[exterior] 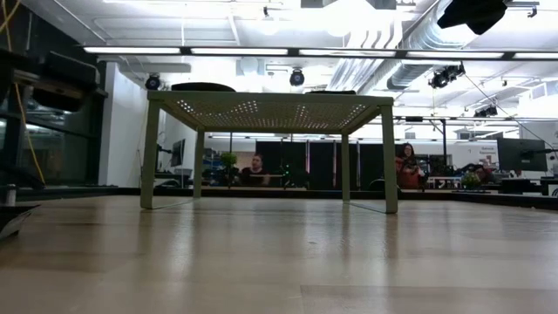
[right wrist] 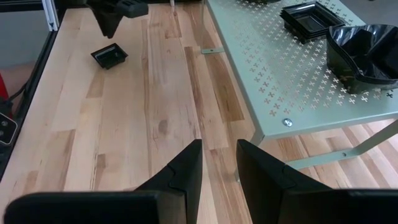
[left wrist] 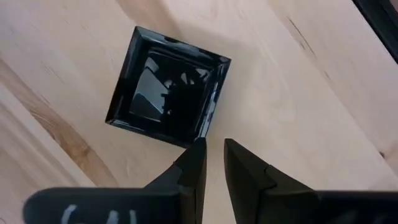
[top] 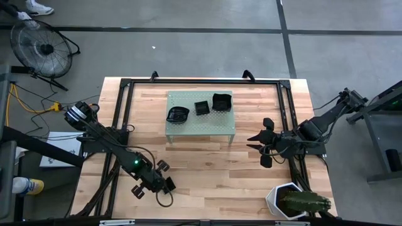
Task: Pick & Place Mini shaped plates
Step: Stack the square plate on top of the other square plates on the shelf
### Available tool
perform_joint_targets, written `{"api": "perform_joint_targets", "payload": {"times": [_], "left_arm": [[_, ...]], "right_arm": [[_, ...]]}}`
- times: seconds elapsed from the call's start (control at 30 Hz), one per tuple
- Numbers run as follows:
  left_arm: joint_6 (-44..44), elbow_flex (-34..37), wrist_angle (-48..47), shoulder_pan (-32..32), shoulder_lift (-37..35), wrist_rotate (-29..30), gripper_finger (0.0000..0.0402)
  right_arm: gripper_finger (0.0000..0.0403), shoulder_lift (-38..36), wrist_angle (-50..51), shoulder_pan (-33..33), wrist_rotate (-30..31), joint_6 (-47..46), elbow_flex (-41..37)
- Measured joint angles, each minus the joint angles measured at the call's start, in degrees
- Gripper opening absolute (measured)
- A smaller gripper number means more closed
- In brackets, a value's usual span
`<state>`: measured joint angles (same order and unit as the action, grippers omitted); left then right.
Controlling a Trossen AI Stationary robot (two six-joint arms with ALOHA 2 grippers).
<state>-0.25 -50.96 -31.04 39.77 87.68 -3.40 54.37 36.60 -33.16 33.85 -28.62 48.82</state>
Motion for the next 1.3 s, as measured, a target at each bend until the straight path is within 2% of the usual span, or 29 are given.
{"api": "perform_joint_targets", "payload": {"times": [0.2, 0.3, 0.43, 0.73, 0.97, 1.1, 1.3], "left_arm": [[0.01, 0.00, 2.40, 0.00, 0.00, 0.34, 0.0053], [0.49, 0.00, 2.66, 0.00, 0.00, 3.72, 0.0053], [6.57, 0.00, 4.39, 0.03, 0.00, 8.36, 0.0053], [7.98, 0.00, 8.04, 1.69, -0.02, 8.48, 0.0057], [6.46, 0.00, 7.99, 5.80, 2.44, 9.95, 0.0121], [9.37, 0.00, 8.07, 6.16, 4.17, 11.73, 0.0158], [14.54, 0.00, 7.97, 6.14, 7.23, 12.11, 0.0165]], "right_arm": [[0.0094, 0.00, 0.02, 0.01, 0.00, -0.11, 0.00], [0.0094, 0.00, 0.02, 0.01, 0.00, -0.09, 0.00], [0.0094, 0.00, 0.02, 0.00, 0.00, -0.05, 0.00], [0.0094, -0.02, 0.04, 0.02, -0.14, -0.07, 0.00], [0.0094, -0.02, 0.02, 0.01, -0.11, -0.07, 0.00], [0.0094, -0.02, 0.00, 0.00, -0.02, -0.04, 0.00], [0.0094, -0.02, 0.13, 0.01, -0.02, -0.97, 0.00]]}}
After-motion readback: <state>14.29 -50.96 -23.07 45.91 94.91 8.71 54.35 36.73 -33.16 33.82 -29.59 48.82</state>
